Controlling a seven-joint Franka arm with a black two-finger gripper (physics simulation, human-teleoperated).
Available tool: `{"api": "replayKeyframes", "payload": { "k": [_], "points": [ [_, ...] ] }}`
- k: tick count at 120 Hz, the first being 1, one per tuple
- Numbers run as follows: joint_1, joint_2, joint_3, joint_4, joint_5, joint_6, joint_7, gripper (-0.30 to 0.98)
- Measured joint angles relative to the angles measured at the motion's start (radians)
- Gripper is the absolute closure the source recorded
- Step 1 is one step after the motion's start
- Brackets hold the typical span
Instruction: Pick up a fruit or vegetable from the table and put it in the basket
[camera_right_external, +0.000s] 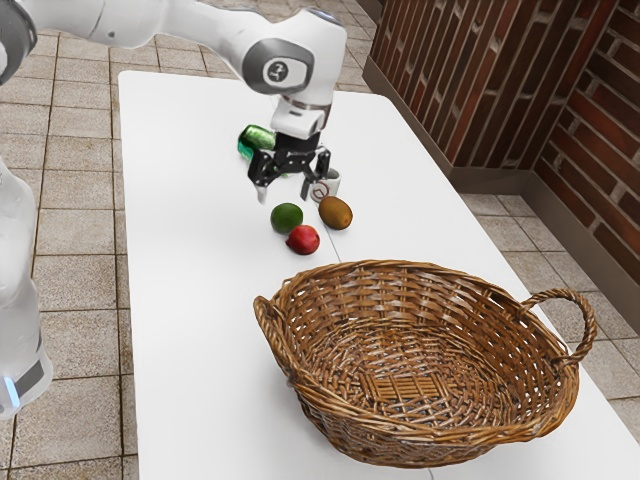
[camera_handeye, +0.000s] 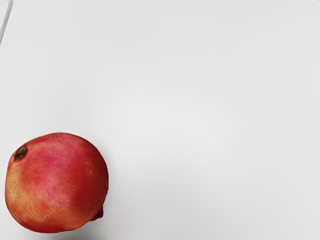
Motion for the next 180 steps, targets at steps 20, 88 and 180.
{"api": "replayKeyframes", "payload": {
  "k": [20,88,180],
  "points": [
    [-0.083,0.041,-0.001,0.002,-0.019,0.037,-0.013,0.0],
    [-0.026,0.093,0.005,0.002,-0.002,0.099,-0.044,0.0],
    [-0.045,0.155,0.004,0.002,-0.002,0.151,-0.068,0.0]
  ]
}}
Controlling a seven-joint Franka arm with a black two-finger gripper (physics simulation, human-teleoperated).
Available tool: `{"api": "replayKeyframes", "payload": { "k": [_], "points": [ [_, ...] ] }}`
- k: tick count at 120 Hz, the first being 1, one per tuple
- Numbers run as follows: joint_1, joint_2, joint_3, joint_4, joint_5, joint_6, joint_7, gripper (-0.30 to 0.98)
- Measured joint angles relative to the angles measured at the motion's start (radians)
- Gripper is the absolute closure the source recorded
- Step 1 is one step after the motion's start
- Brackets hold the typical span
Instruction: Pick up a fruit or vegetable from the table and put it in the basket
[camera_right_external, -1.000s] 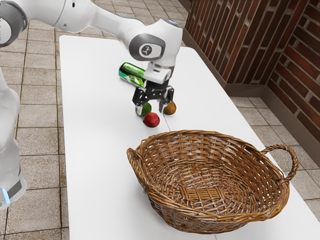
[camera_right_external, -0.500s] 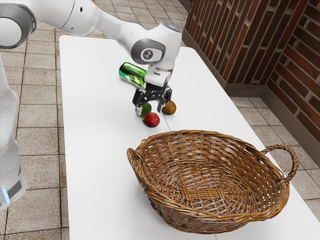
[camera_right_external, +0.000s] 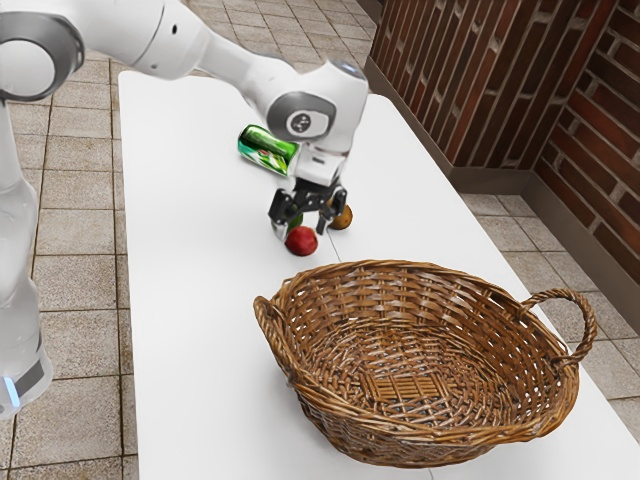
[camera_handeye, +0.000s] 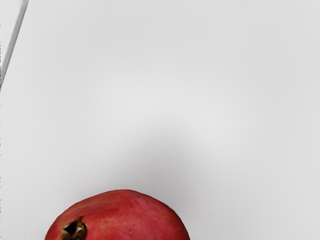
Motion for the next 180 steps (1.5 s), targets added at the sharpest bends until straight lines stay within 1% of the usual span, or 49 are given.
{"api": "replayKeyframes", "payload": {
  "k": [36,44,54,71,81,86,95,102,109,119,134,153,164,173,180],
  "points": [
    [0.003,0.048,0.0,0.001,-0.005,0.032,-0.008,0.01],
    [0.003,0.05,0.0,0.001,-0.007,0.036,-0.01,0.09],
    [0.002,0.052,0.001,0.0,-0.012,0.045,-0.014,0.24],
    [0.006,0.063,-0.002,0.001,-0.016,0.058,-0.019,0.4],
    [0.008,0.061,-0.004,0.004,-0.016,0.064,-0.022,0.39],
    [0.008,0.055,-0.004,0.006,-0.016,0.065,-0.023,0.42],
    [0.005,0.013,-0.006,0.009,-0.014,0.062,-0.025,0.44],
    [-0.005,-0.036,-0.007,0.013,-0.013,0.05,-0.027,0.43],
    [-0.032,-0.09,-0.009,0.014,-0.01,0.03,-0.029,0.43],
    [-0.1,-0.169,-0.011,0.015,-0.005,-0.005,-0.035,0.43],
    [-0.209,-0.226,-0.019,0.015,-0.001,-0.045,-0.046,0.43],
    [-0.251,-0.258,-0.143,0.021,-0.001,-0.072,-0.07,0.43],
    [-0.292,-0.276,-0.169,0.045,-0.001,-0.083,-0.086,0.44],
    [-0.352,-0.287,-0.18,0.083,-0.001,-0.097,-0.101,0.43],
    [-0.374,-0.3,-0.214,0.103,-0.001,-0.108,-0.114,0.43]
  ]
}}
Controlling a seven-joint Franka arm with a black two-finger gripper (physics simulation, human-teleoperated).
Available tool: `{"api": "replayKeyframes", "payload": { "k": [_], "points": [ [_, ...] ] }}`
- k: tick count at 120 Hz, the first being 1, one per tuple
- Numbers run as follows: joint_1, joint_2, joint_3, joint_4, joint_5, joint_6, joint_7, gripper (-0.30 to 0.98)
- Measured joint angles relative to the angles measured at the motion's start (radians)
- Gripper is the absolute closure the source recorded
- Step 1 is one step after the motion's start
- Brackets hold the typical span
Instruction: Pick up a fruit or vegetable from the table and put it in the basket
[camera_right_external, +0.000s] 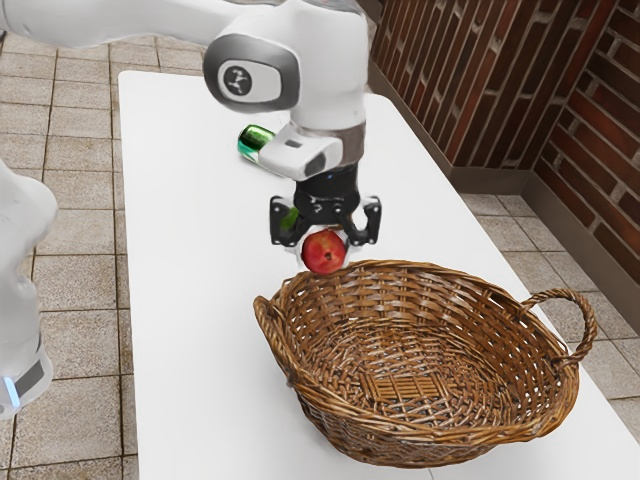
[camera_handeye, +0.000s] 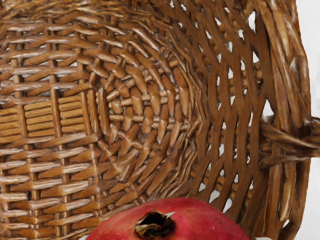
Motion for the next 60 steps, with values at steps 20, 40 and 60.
{"api": "replayKeyframes", "payload": {
  "k": [20,40,60],
  "points": [
    [-0.011,0.01,-0.094,0.036,-0.007,-0.016,-0.037,0.43],
    [-0.011,0.189,-0.132,0.171,0.001,0.0,-0.066,0.44],
    [0.012,0.243,-0.136,0.204,0.05,0.008,-0.084,0.14]
  ]
}}
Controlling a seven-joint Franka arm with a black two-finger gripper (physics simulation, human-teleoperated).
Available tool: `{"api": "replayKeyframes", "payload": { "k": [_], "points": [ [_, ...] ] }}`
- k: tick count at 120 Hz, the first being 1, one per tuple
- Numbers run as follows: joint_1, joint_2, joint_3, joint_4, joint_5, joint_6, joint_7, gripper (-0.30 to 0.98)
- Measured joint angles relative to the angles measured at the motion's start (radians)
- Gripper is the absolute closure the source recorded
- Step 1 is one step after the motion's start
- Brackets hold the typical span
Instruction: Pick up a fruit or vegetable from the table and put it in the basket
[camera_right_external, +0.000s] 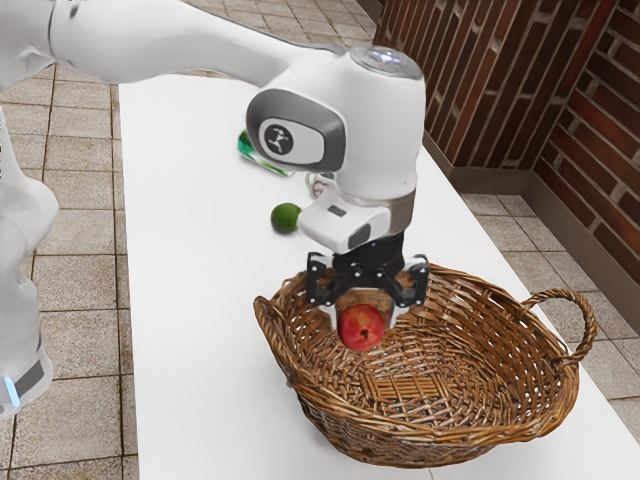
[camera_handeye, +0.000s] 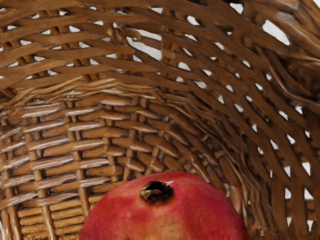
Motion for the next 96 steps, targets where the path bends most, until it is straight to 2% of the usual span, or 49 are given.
{"api": "replayKeyframes", "payload": {
  "k": [14,24,43,55,64,96],
  "points": [
    [0.023,0.004,0.002,0.007,0.042,-0.001,-0.01,0.06],
    [0.026,-0.001,0.015,0.061,0.123,-0.041,-0.016,0.03],
    [0.057,0.004,0.245,0.067,0.201,-0.12,-0.017,0.01],
    [0.057,-0.001,0.458,0.023,0.212,-0.139,-0.004,0.01],
    [0.067,-0.007,0.567,-0.002,0.209,-0.148,0.011,0.0],
    [0.054,-0.015,0.681,-0.099,0.176,-0.131,0.062,0.0]
  ]
}}
